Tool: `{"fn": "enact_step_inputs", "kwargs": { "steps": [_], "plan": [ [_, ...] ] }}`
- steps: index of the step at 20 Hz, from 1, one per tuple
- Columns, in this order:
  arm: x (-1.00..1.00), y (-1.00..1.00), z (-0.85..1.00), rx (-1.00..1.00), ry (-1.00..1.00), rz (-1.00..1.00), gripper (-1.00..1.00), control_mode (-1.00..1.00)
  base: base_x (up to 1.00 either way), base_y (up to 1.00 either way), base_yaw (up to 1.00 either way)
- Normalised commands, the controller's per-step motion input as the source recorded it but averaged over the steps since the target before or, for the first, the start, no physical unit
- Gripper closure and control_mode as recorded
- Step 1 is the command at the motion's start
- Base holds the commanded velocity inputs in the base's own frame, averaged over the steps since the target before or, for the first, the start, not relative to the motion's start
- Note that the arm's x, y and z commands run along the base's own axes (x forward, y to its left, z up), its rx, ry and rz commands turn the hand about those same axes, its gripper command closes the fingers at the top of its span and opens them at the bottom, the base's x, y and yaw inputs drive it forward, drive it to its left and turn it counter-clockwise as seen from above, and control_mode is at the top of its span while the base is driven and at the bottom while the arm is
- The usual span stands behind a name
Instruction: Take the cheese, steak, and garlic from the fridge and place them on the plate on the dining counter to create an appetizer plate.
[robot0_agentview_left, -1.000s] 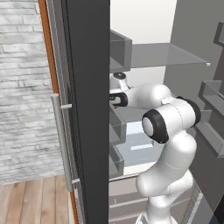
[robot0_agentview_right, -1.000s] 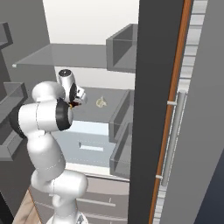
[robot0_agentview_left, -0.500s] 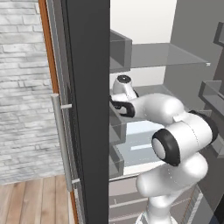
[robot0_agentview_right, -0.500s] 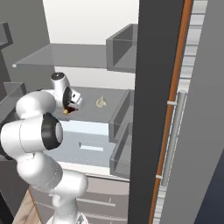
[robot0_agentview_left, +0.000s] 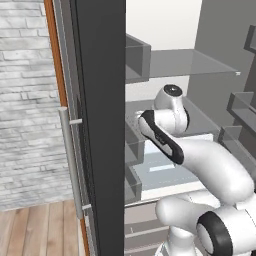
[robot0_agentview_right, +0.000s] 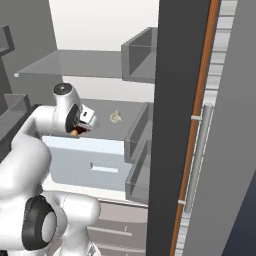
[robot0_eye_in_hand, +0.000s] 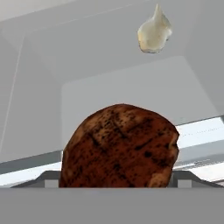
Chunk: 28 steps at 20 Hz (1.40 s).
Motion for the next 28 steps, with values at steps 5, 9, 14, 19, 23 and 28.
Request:
{"fn": "enact_step_inputs", "kwargs": {
  "steps": [5,9,14,19,23,28],
  "plan": [
    [-1.0,-0.7,0.68,-0.01,0.05,0.0,1.0,-1.0,0.0,0.0,0.0],
    [-0.99,-0.74,0.09,-0.04,0.24,0.0,1.0,-1.0,0.0,0.0,0.0],
    [-0.67,-0.65,-0.02,-0.05,0.4,0.0,1.0,-1.0,0.0,0.0,0.0],
    [-0.25,-0.32,-0.04,-0.02,0.1,0.0,1.0,1.0,-0.32,-0.04,0.0],
    [0.0,0.0,0.0,0.0,0.0,0.0,1.0,1.0,-1.0,0.03,0.06],
    [0.0,0.0,0.0,0.0,0.0,0.0,1.0,1.0,-0.83,0.15,0.68]
  ]
}}
